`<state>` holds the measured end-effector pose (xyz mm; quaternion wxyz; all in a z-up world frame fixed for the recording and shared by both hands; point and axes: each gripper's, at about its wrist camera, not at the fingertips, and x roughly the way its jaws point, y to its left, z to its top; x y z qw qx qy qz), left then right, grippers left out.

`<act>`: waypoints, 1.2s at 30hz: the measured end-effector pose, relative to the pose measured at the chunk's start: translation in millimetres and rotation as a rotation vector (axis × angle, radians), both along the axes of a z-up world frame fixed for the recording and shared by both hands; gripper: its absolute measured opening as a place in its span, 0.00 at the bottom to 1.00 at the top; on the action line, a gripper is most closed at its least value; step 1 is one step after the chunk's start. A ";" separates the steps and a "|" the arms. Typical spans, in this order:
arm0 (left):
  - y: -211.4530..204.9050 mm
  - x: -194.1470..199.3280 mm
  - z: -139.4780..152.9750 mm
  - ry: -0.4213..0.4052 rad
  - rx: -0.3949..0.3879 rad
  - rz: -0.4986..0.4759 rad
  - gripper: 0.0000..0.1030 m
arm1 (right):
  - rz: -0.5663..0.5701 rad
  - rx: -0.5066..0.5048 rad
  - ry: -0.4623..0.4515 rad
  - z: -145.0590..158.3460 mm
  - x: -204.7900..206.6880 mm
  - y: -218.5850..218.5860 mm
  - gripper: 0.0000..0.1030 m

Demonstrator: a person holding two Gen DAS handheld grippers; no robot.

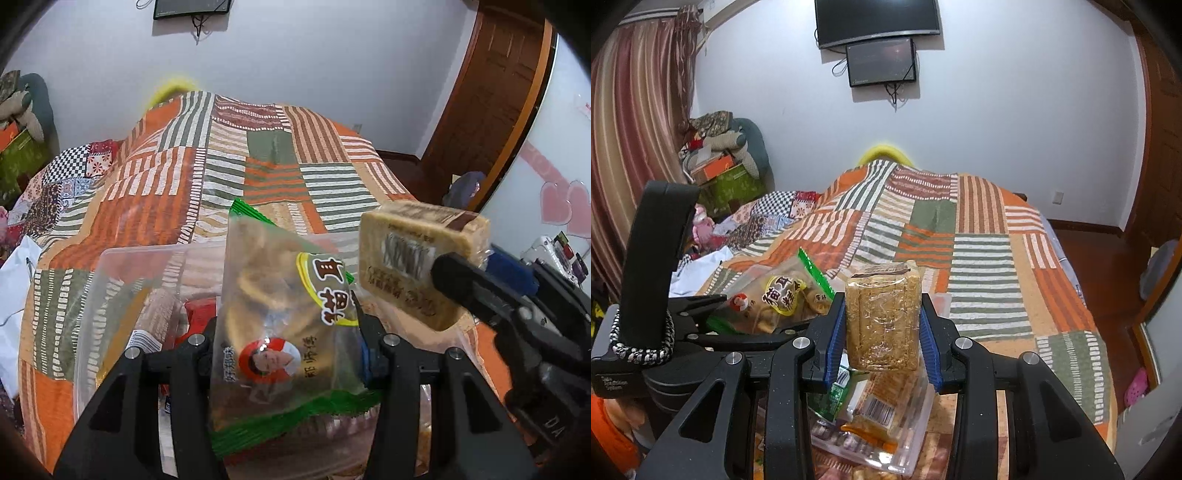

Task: Organize snacks
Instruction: 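Lift the snack bag and bread roll over the clear box with both tools, then open both tools to drop the snack bag and bread roll into the box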

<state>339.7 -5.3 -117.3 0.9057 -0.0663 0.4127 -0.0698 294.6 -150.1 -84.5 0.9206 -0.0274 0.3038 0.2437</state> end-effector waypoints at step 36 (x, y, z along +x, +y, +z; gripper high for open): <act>22.8 -113.3 44.8 -0.065 0.009 0.039 0.82 | -0.006 0.006 0.001 17.4 -61.8 -36.8 0.62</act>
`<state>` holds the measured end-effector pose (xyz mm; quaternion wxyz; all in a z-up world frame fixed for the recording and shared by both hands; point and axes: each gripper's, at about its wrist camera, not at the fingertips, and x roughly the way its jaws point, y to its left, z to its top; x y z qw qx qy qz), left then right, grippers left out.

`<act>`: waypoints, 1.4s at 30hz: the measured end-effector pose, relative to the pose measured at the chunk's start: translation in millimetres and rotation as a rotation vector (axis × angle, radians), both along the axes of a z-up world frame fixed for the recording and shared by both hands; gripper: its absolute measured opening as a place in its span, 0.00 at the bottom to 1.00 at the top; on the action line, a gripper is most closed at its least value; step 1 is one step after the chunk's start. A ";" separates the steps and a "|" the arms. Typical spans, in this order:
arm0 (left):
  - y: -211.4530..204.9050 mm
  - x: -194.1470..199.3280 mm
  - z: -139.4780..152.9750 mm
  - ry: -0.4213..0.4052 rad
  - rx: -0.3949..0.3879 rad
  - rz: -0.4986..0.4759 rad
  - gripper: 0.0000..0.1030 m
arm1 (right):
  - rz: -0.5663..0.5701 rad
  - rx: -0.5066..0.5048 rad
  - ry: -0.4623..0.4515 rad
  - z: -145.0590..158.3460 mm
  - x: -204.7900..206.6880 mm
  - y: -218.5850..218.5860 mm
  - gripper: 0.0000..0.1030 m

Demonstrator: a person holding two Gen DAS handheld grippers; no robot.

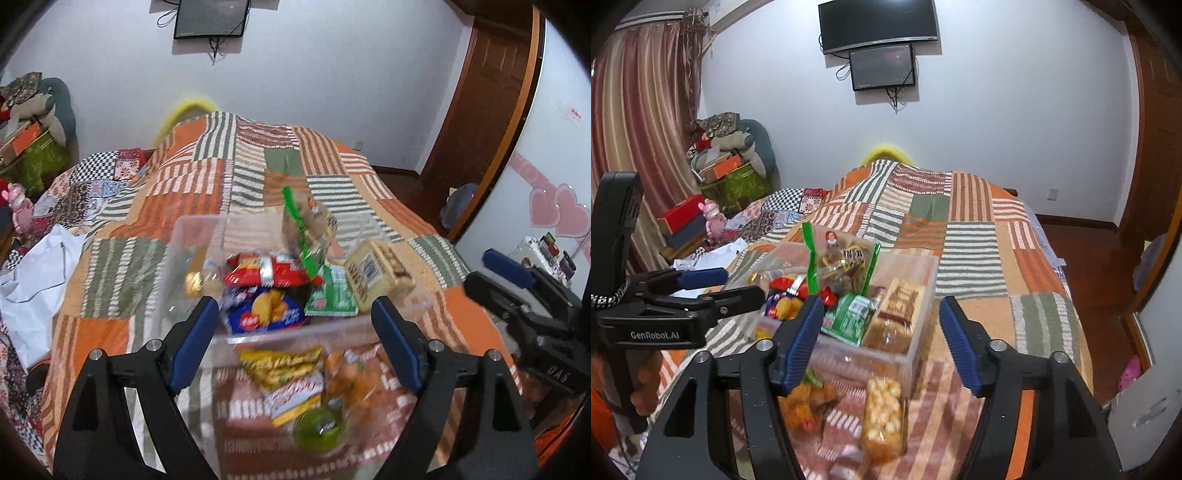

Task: Organize snacks
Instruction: 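Open both tools to drop the snack bag and bread roll into the box, then grasp the yellow cracker pack with the left tool while the right tool grasps the puffed snack bag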

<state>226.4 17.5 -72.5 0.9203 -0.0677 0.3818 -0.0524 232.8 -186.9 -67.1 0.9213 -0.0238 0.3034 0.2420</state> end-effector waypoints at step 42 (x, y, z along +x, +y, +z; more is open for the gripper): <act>1.7 21.7 -107.9 0.246 -0.046 -0.032 0.83 | 0.030 -0.042 0.298 -93.5 -1.7 -15.2 0.63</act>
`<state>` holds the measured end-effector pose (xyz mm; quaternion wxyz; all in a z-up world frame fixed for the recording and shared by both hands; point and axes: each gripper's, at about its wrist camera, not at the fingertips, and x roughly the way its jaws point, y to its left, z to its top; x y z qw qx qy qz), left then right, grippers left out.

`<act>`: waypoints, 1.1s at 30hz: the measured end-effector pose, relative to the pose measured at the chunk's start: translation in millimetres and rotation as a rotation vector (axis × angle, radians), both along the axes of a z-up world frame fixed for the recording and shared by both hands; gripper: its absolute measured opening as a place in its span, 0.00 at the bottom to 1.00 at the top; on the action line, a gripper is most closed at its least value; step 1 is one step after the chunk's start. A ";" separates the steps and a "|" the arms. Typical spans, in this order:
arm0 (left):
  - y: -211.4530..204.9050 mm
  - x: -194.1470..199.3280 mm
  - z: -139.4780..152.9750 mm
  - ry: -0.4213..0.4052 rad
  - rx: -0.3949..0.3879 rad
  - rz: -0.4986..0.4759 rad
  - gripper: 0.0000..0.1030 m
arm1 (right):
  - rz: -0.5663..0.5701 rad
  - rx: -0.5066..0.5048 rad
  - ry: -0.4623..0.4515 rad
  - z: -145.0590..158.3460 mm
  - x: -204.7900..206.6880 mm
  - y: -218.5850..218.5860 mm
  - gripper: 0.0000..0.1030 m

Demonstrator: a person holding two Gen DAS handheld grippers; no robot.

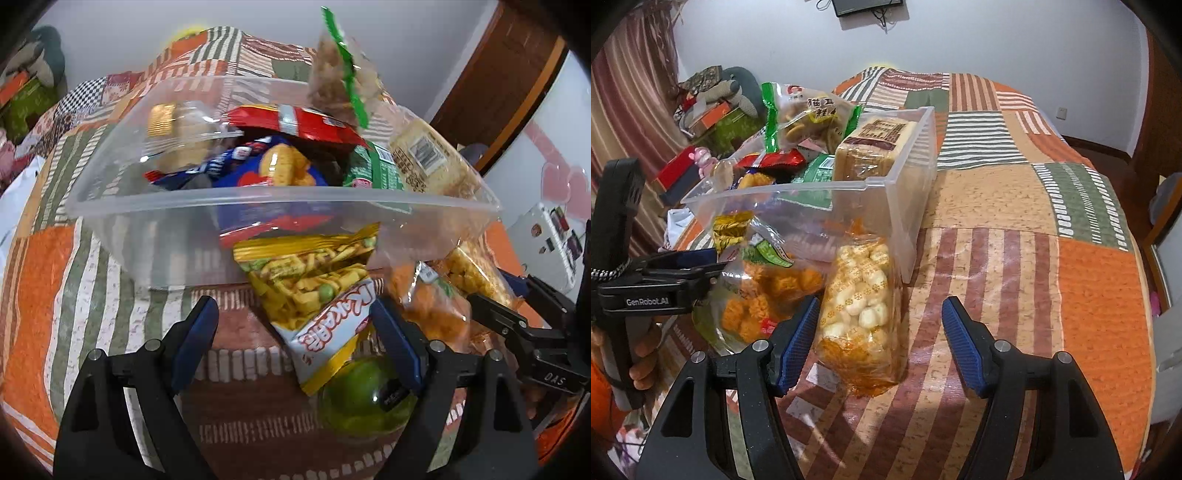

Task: Organize snacks
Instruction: 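Grasp the yellow cracker pack with the left tool while the right tool grasps the puffed snack bag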

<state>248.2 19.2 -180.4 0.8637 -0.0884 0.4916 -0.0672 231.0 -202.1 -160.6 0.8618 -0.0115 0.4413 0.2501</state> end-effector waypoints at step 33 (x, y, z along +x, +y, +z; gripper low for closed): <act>2.9 -46.4 34.4 -0.118 0.020 -0.015 0.29 | -0.018 0.004 -0.074 23.9 -7.7 -3.8 0.29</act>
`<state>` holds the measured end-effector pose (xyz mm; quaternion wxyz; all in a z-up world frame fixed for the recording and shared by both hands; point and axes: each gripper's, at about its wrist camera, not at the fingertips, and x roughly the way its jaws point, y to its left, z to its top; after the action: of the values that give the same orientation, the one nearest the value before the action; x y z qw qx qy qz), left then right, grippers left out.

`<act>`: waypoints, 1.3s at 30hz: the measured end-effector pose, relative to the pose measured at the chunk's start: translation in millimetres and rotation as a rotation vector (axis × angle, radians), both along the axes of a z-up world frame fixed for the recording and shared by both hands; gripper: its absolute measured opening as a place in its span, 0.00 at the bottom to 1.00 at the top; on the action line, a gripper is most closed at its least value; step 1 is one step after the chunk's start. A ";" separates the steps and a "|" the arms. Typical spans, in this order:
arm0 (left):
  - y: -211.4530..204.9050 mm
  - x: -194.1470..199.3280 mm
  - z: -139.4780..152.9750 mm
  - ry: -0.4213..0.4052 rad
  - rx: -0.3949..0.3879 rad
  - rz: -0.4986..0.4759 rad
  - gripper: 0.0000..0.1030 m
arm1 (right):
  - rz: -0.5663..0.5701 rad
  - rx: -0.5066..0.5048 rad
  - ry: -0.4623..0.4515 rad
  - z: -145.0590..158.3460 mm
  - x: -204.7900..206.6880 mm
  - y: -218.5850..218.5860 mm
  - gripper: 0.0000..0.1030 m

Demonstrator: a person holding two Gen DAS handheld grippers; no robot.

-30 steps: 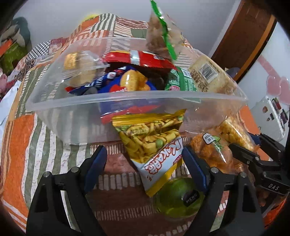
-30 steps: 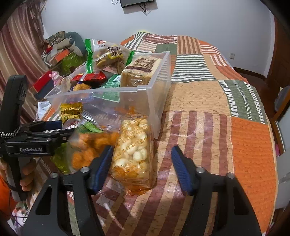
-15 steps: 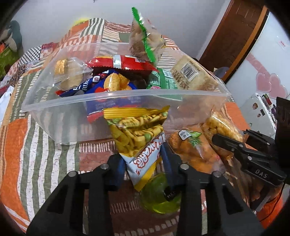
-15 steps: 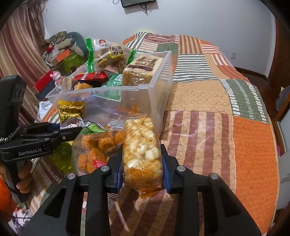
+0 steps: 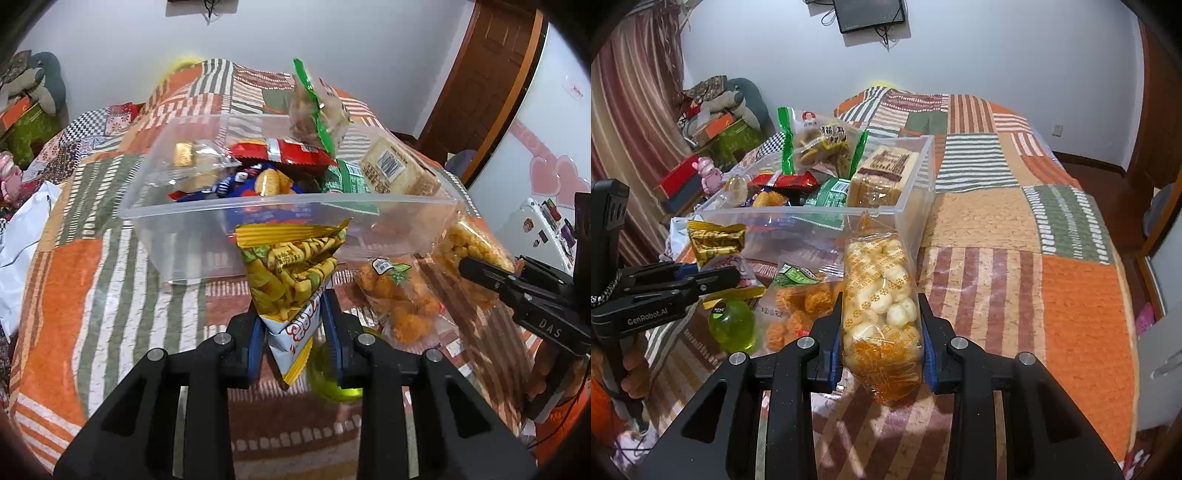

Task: Organize snacks
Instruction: 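Carry the cracker pack and puffed snack bag over the box and release both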

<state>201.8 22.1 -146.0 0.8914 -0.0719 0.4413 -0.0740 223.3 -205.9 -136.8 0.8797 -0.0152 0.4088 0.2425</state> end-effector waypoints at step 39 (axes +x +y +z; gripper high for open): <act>5.1 28.1 63.3 -0.157 -0.062 0.026 0.29 | 0.032 0.121 -0.143 49.8 19.5 51.1 0.29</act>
<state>229.9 27.2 -82.7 0.9216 -0.0995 0.3663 -0.0814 242.8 -154.9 -87.0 0.9018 0.0141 0.3294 0.2792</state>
